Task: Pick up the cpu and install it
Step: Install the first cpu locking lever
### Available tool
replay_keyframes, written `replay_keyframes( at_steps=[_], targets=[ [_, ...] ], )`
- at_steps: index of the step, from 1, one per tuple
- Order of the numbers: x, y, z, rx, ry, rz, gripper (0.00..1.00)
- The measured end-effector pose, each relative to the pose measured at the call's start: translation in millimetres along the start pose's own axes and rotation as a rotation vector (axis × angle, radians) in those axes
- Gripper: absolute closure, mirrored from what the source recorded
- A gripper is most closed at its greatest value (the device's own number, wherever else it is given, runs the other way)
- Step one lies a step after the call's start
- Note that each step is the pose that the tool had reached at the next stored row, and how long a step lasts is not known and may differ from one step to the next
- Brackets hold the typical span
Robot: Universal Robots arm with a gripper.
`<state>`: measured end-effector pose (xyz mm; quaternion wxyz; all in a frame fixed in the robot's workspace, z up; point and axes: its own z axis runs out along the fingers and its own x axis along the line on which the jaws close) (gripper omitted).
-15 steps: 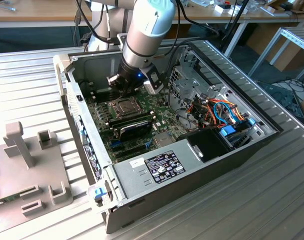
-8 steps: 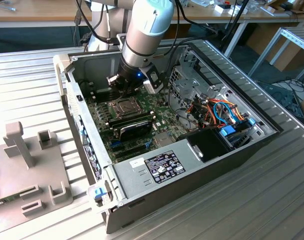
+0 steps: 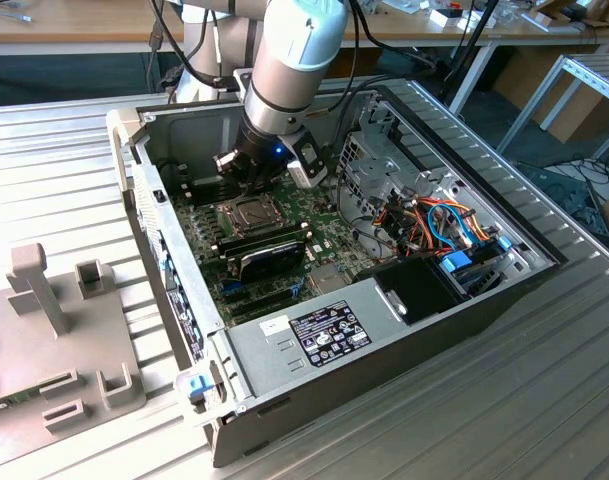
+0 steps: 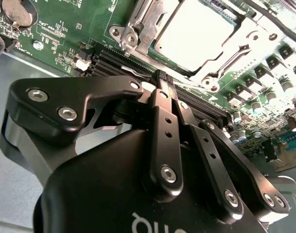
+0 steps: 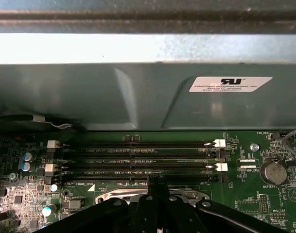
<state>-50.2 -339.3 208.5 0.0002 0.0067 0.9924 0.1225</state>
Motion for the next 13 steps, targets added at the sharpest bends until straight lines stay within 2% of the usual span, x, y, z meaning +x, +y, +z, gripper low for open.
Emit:
replay_keyframes(
  at_steps=[2,4,7,8,9,13],
  targets=[
    [0.0,-0.1,0.2,0.0063,-0.0001,0.000,0.89],
    [-0.1,0.0,0.4,0.0159,-0.0003,0.000,0.89],
    [-0.2,0.0,0.5,0.0437,-0.0005,0.000,0.89],
    [-0.2,1.8,-0.7,0.0526,-0.0007,0.000,0.89],
    [-0.2,5.4,-15.3,0.0525,-0.0008,0.000,0.89],
    [2.7,5.4,-15.9,0.0524,-0.0041,-0.001,0.89]
  ],
)
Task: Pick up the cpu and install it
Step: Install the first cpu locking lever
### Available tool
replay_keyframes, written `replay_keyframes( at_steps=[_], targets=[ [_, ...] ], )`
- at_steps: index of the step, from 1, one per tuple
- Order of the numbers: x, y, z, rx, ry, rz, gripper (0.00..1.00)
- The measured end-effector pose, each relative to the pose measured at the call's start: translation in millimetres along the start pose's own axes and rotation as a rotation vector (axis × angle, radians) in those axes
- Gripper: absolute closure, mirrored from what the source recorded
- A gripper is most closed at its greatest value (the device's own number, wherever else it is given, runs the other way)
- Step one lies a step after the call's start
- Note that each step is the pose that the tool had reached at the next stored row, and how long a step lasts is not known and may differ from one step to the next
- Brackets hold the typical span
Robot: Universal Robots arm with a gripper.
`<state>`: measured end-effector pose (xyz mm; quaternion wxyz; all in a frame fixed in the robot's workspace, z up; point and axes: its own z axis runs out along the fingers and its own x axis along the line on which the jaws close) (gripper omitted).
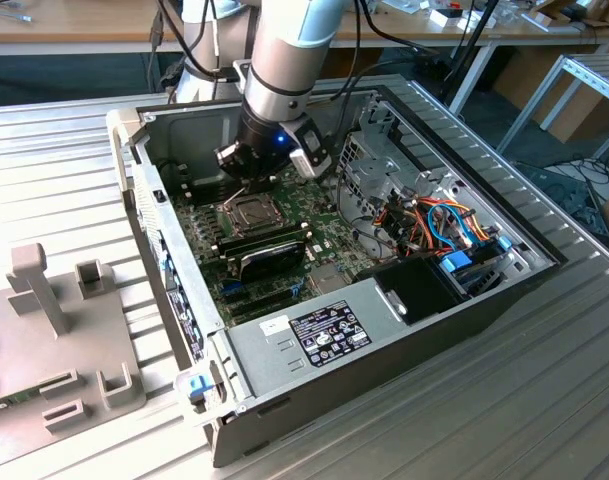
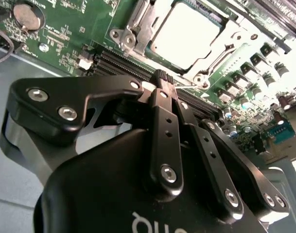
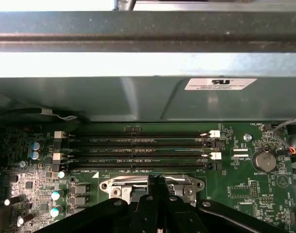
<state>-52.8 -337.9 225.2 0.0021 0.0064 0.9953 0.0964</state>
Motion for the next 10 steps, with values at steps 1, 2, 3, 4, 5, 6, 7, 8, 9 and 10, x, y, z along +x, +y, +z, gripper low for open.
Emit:
replay_keyframes(
  at_steps=[1,2,3,4,5,6,7,8,9,10],
  targets=[
    [2.3,0.0,0.0,0.0000,-0.0022,0.000,0.89],
    [5.5,-0.1,0.0,-0.0001,-0.0050,-0.001,0.89],
    [8.0,-0.2,0.0,-0.0002,-0.0072,-0.001,0.89],
    [14.3,-0.4,-0.1,-0.0002,-0.0128,-0.003,0.89],
    [19.4,-0.4,-0.1,-0.0003,-0.0180,-0.003,0.89],
    [24.1,-0.5,-0.2,-0.0003,-0.0257,-0.005,0.89],
    [25.2,-0.5,-0.1,-0.0005,-0.0281,-0.005,0.89],
    [25.6,-0.4,-0.1,-0.0004,-0.0289,-0.005,0.89],
    [25.8,-0.3,-0.1,-0.0025,-0.0298,-0.006,0.89],
    [25.9,-0.2,-0.2,-0.0060,-0.0303,-0.006,0.89]
  ],
)
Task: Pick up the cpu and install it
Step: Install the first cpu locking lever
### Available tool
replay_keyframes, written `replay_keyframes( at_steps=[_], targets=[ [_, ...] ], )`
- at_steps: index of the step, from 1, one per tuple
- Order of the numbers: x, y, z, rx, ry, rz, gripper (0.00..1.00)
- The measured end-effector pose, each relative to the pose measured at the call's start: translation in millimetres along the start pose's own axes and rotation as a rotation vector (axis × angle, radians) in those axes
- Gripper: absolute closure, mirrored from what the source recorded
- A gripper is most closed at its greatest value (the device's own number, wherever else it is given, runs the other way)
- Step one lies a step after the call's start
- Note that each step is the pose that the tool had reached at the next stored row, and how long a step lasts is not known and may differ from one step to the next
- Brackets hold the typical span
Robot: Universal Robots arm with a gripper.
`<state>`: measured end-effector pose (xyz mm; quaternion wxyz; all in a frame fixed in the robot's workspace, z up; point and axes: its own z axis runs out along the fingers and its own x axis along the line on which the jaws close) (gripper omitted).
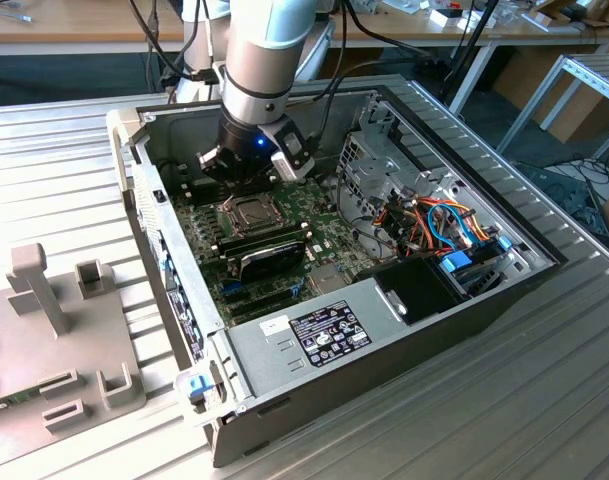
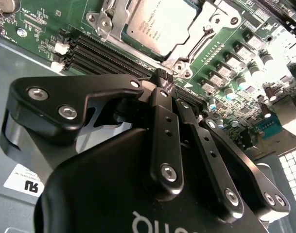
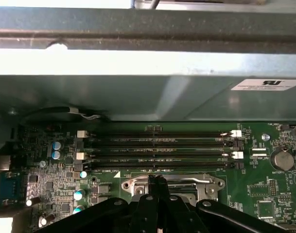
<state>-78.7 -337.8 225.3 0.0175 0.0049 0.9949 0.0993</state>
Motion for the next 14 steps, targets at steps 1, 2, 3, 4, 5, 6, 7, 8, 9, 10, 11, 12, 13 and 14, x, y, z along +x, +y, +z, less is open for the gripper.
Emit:
replay_keyframes(
  at_steps=[1,2,3,4,5,6,7,8,9,10,11,12,13,14],
  targets=[
    [0.1,0.1,0.1,-0.0046,-0.0008,0.000,0.89],
    [0.4,0.2,0.0,-0.0085,-0.0021,0.000,0.89],
    [0.8,0.3,0.0,-0.0111,-0.0031,0.000,0.89],
    [1.2,0.4,0.0,-0.0164,-0.0046,0.000,0.89],
    [1.5,0.5,0.0,-0.0246,-0.0056,0.000,0.89],
    [1.7,0.5,0.0,-0.0342,-0.0063,0.000,0.89],
    [1.8,0.6,0.0,-0.0453,-0.0071,0.000,0.89],
    [1.8,0.6,0.0,-0.0541,-0.0076,0.001,0.89],
    [1.8,0.6,0.0,-0.0617,-0.0077,0.001,0.89],
    [1.7,0.6,0.0,-0.0618,-0.0077,0.001,0.89],
    [1.5,0.5,0.0,-0.0618,-0.0076,0.001,0.89],
    [1.2,0.5,0.2,-0.0618,-0.0076,0.001,0.89],
    [0.6,0.5,0.6,-0.0619,-0.0077,0.001,0.89],
    [0.1,0.4,0.9,-0.0620,-0.0077,0.001,0.89]
  ],
)
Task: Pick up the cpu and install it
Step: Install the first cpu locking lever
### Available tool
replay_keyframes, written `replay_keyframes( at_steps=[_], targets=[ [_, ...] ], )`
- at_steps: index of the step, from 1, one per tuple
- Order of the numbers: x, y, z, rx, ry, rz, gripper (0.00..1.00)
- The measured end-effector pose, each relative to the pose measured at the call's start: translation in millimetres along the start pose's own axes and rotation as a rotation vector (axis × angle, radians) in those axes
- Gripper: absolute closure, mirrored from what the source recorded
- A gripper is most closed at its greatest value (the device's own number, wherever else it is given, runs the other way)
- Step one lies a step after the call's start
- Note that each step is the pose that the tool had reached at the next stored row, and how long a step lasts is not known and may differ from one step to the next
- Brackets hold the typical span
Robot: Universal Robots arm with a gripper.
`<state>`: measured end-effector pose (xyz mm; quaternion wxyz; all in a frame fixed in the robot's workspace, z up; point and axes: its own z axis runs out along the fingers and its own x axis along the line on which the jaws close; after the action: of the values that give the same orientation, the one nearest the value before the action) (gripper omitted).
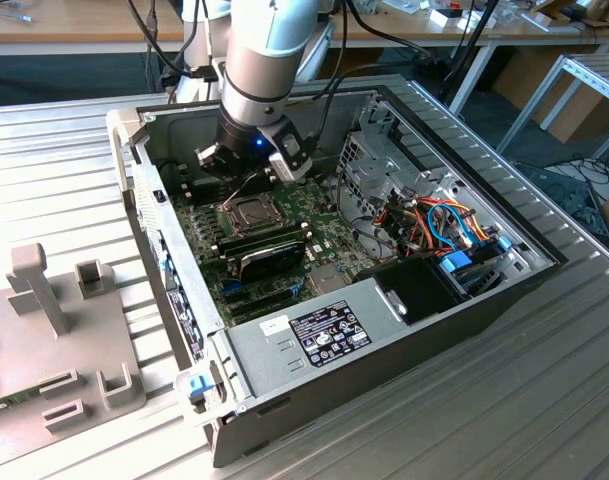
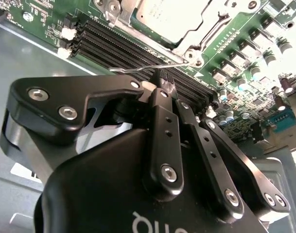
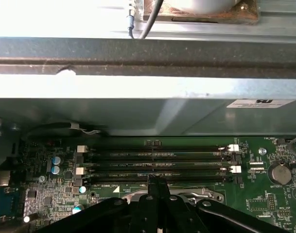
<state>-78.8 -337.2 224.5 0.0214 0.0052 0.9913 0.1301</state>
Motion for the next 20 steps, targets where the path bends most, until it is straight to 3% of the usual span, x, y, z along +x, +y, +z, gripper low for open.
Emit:
replay_keyframes(
  at_steps=[20],
  targets=[
    [-2.3,2.4,3.8,-0.0031,0.0000,0.000,0.89]
  ],
)
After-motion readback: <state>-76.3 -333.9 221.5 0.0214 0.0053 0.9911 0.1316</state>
